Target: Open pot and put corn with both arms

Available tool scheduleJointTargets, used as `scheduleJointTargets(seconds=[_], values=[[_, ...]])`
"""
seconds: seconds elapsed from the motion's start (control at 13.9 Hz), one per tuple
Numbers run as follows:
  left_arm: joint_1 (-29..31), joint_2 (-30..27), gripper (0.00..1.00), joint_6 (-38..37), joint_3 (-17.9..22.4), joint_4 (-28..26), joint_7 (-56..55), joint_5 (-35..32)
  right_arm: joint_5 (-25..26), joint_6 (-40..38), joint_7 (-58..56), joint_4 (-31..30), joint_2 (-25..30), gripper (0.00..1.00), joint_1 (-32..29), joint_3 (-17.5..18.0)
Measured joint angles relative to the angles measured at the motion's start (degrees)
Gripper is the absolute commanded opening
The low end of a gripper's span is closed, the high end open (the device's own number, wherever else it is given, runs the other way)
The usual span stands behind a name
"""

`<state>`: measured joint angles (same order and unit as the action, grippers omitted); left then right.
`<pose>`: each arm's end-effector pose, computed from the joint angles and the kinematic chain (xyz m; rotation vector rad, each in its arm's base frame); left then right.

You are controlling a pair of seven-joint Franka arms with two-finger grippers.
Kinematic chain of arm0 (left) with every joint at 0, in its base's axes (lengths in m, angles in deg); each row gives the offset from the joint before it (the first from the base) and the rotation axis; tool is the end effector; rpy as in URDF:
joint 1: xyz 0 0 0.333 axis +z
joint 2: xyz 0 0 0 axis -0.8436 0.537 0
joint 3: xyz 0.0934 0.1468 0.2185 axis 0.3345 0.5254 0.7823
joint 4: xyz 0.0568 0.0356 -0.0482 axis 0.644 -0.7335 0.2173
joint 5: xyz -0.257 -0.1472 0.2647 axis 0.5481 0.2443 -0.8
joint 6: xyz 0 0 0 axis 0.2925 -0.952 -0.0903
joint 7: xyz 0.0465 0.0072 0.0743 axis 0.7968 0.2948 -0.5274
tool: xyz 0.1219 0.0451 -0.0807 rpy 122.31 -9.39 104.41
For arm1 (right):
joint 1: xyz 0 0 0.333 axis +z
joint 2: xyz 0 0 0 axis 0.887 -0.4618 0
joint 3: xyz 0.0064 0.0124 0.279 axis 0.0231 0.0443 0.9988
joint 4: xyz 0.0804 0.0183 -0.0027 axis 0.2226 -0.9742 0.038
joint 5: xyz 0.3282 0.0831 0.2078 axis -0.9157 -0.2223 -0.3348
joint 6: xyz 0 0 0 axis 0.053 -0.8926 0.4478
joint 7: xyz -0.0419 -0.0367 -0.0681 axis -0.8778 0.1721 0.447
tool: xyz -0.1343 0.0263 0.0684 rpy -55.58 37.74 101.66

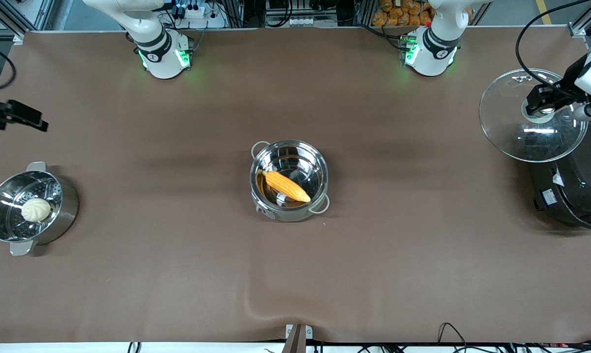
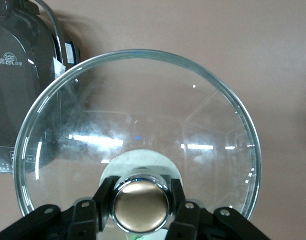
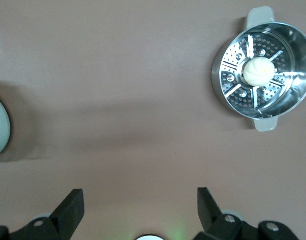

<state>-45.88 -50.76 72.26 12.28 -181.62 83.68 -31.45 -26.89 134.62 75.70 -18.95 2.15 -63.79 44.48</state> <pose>0.4941 0.0311 0.4935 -3.0811 -0.1327 0.1120 0.5412 -0.0588 0.5449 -3.1149 0.1427 0.1506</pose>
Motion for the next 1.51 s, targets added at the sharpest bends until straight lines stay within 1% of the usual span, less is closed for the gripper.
scheduleJointTargets(seconds=[0.14, 0.29, 0.36, 0.79, 1.01, 1.15, 1.3, 1.51], values=[[0.22, -0.11, 0.0, 0.62, -0.64, -0.93, -1.84, 0.0, -0.16, -0.51, 1.94, 1.24, 0.07, 1.0, -1.78, 1.72], [0.2, -0.53, 0.0, 1.76, -2.39, -2.38, -4.31, 0.0, -0.56, -0.51, 4.92, 1.73, 0.07, 1.0, -3.95, 4.29], [0.18, -0.9, 0.0, 2.93, -3.08, -3.52, -5.03, 0.0, -0.6, -0.51, 6.19, 1.8, 0.08, 1.0, -4.1, 4.77], [0.19, -2.77, 0.0, 11.68, -3.48, -11.98, -7.96, 0.22, -0.61, -0.4, 6.63, 1.89, 0.07, 1.0, -4.57, 4.91], [0.19, -2.8, 0.0, 16.0, -3.5, -15.84, -8.15, 3.68, -0.62, -0.17, 6.16, 1.89, 0.06, 1.0, -4.57, 5.16], [0.15, -2.8, 0.0, 18.97, -3.58, -18.12, -9.53, 4.43, -0.62, -0.14, 5.73, 1.88, 0.04, 1.0, -4.56, 5.49], [0.13, -2.81, 0.0, 22.18, -4.7, -20.15, -10.45, 4.48, -0.62, -0.14, 4.82, 1.88, -0.01, 1.0, -4.52, 5.65], [0.11, -2.8, 0.0, 26.93, -7.57, -23.4, -13.59, 4.51, -0.62, -0.14, 4.53, 1.88, -0.04, 1.0, -4.43, 5.94]])
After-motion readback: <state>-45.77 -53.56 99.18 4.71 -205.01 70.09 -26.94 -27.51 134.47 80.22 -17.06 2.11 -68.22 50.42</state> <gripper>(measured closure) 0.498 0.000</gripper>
